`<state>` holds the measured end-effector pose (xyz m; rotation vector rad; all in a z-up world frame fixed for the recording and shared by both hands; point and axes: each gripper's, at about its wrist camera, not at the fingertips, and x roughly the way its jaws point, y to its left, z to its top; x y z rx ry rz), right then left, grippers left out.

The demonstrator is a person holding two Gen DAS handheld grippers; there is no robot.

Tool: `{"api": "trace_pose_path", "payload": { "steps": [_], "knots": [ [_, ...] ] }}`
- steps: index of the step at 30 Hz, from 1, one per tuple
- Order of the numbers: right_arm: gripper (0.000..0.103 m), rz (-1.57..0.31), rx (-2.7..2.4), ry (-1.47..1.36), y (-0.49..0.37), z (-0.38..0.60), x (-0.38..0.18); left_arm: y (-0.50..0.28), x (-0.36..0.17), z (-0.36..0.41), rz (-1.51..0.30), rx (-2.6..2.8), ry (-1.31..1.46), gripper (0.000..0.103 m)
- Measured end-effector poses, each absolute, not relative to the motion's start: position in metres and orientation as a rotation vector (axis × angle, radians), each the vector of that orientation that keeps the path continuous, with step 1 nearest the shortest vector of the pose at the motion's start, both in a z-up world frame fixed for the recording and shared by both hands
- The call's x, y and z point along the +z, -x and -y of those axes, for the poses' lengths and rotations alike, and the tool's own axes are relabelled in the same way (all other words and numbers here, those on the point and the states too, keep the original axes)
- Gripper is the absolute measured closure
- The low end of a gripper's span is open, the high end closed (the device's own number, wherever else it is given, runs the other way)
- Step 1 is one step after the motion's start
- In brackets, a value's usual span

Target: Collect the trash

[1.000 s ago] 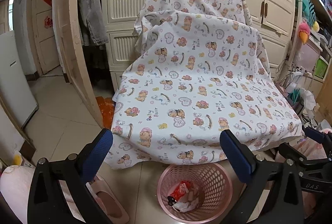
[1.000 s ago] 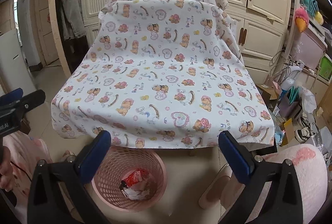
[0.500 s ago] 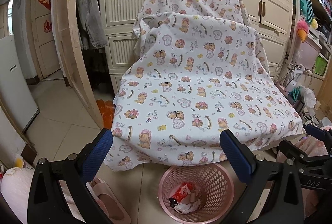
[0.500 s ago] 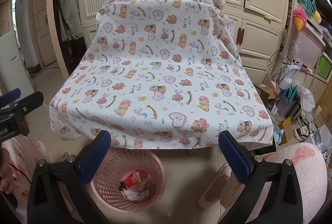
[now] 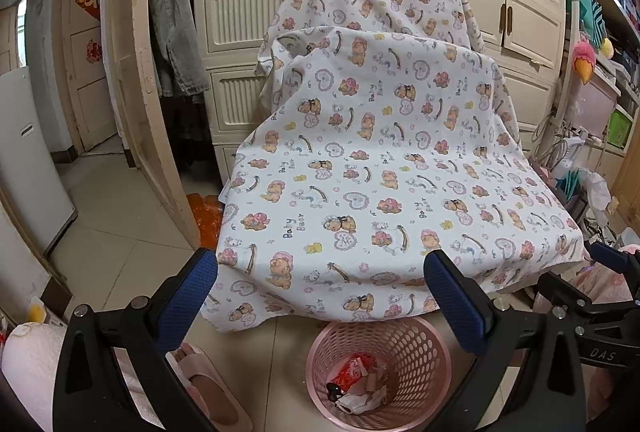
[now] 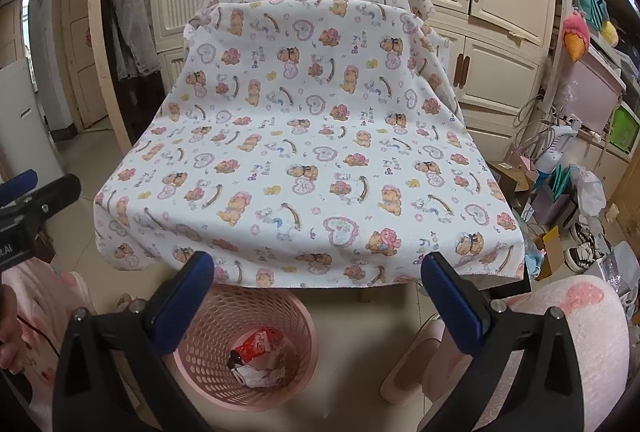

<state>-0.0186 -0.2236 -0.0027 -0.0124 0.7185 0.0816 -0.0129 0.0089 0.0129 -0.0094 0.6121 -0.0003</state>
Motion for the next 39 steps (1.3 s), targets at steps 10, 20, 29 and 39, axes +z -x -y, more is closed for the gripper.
{"api": "trace_pose_path", "payload": {
  "steps": [10,20,29,39],
  "knots": [
    [0.0,-0.718,0.08,0.013,0.0193,0.2224,-0.0026,0.013,0.012,-0.0082,-0.61,0.004,0.002,0.001],
    [0.0,-0.72,0.079,0.01,0.018,0.2271,-0.0042,0.0115,0.0091,-0.0083,-0.623,0.002,-0.007,0.001],
    [0.0,-0.718,0.08,0.041,0.0179,0.2229,-0.0051,0.0107,0.007,-0.0068,-0.629,-0.005,-0.017,0.001],
    [0.0,-0.717,0.079,0.036,0.018,0.2238,-0.0053,0.0108,0.0102,-0.0057,-0.608,-0.014,-0.038,0.001]
  ]
}}
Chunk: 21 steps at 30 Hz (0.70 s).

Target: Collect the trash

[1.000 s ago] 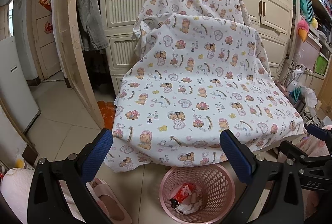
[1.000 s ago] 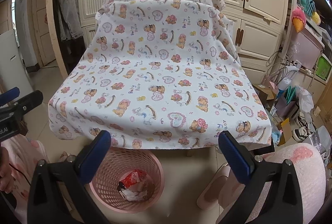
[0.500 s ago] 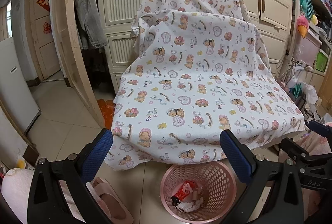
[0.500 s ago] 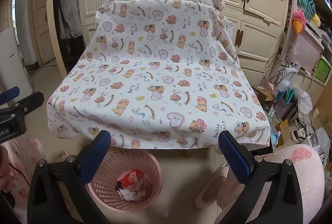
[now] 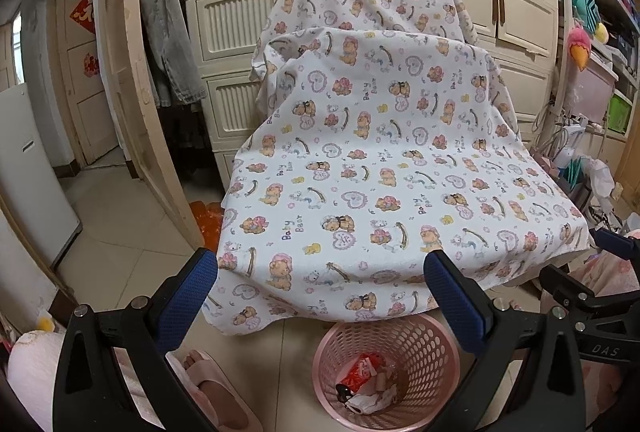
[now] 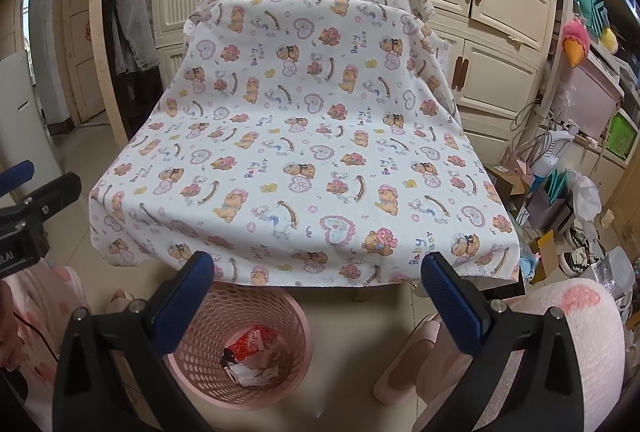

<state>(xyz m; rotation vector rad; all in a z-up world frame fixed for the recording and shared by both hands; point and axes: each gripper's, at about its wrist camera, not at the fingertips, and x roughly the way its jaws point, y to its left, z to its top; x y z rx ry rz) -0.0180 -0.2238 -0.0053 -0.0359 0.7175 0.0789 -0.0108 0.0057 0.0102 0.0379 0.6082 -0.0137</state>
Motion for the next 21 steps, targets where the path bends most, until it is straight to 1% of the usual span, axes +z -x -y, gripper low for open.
{"api": "trace_pose_path", "payload": {
  "steps": [21],
  "knots": [
    [0.0,-0.717,0.073,0.029,0.018,0.2245,-0.0049,0.0138,0.0127,-0.0111,-0.603,-0.031,-0.028,0.001]
  ]
}}
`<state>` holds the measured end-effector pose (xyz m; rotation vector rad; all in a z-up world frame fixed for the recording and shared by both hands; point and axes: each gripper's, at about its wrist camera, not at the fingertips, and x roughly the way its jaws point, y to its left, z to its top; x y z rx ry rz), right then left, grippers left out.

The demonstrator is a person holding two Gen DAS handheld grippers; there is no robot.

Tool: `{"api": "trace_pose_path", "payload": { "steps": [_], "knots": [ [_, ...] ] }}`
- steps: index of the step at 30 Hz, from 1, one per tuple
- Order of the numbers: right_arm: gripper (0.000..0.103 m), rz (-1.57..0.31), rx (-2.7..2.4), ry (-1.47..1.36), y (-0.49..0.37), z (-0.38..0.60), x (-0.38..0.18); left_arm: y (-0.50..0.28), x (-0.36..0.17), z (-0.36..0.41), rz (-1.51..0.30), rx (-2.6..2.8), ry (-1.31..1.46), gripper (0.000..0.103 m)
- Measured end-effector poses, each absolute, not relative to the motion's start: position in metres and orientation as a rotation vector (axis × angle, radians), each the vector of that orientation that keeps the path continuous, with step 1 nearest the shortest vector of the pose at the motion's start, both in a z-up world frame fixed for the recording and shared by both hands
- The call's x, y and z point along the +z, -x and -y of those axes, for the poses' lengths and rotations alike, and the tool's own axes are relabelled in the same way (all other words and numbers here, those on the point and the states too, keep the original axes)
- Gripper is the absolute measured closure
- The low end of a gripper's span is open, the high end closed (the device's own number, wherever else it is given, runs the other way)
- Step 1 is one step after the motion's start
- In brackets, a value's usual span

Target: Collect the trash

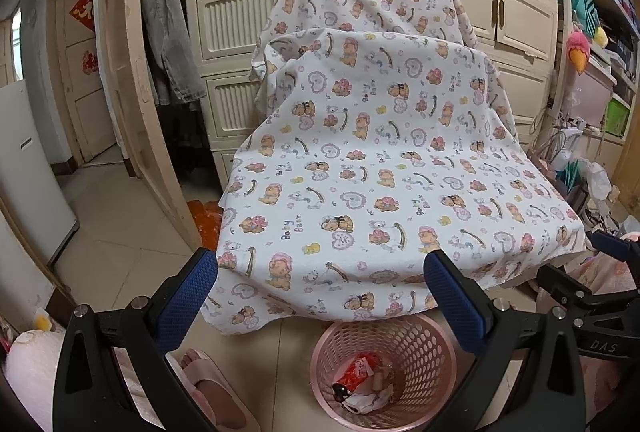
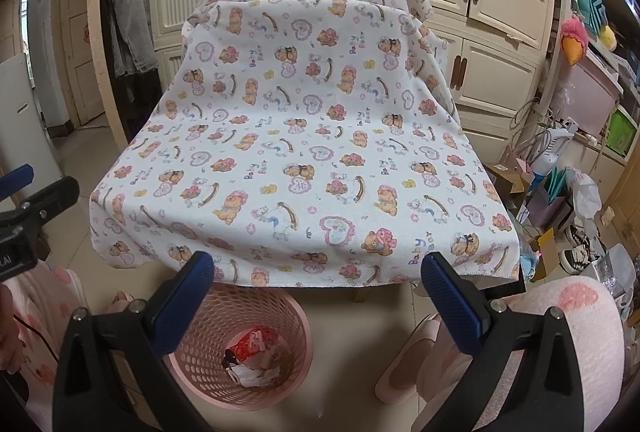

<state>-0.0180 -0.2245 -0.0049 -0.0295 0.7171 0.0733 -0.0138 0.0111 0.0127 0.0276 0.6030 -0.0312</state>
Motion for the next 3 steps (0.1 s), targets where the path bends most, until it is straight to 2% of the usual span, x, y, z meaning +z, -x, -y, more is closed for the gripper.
{"api": "trace_pose_path", "payload": {
  "steps": [3],
  "knots": [
    [0.0,-0.717,0.071,0.033,0.0184,0.2238,-0.0052,0.0133,0.0127,-0.0129,-0.607,-0.033,-0.021,0.001]
  ]
}}
